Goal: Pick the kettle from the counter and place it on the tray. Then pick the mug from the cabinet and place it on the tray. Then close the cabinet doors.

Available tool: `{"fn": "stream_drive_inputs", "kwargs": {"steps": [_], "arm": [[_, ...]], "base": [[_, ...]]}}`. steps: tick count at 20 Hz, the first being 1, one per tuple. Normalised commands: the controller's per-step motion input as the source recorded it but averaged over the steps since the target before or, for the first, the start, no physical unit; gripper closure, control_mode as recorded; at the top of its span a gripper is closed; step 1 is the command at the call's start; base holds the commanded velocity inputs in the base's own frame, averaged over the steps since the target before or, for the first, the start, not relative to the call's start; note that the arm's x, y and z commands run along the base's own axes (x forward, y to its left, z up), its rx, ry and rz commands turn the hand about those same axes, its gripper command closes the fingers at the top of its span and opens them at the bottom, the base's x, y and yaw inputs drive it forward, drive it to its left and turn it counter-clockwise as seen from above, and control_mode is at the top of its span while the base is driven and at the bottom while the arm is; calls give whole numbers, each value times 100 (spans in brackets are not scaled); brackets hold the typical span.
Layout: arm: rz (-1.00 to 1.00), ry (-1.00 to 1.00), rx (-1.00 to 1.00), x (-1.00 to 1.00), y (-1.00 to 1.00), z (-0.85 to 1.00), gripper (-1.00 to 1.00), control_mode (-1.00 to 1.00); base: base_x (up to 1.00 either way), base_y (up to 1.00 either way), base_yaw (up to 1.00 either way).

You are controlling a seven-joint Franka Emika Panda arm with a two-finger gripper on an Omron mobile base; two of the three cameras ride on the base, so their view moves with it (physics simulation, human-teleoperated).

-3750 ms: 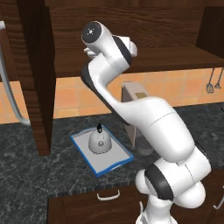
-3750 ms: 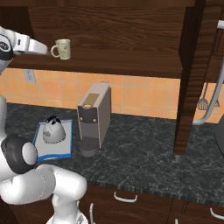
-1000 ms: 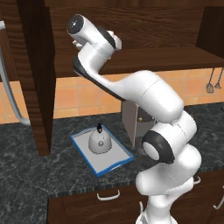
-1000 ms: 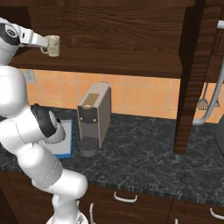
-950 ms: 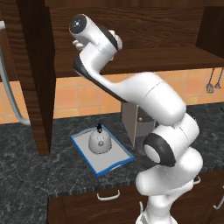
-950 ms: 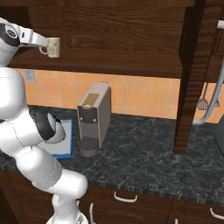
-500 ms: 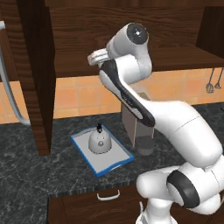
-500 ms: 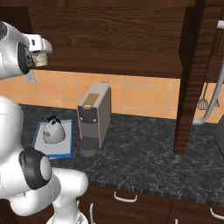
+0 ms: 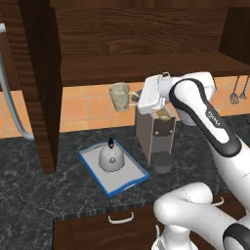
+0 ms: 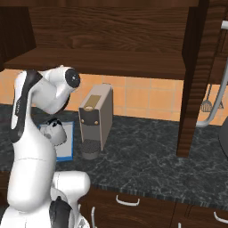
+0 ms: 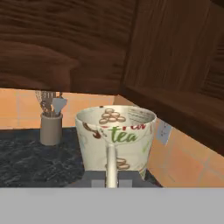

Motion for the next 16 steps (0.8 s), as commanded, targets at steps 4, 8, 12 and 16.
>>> {"fn": "stream_drive_inputs", "kwargs": {"steps": [4,8,12,16], "arm": [[45,0,4,-8,-27,-82,100,-100],[34,0,5,0,-5,-88,100,-100],[17,0,1,0,0,-89,100,-100],[11,0,0,0,0,-90,100,-100]], "base": [[0,0,0],[0,0,0],[0,0,0],[0,0,0]]}}
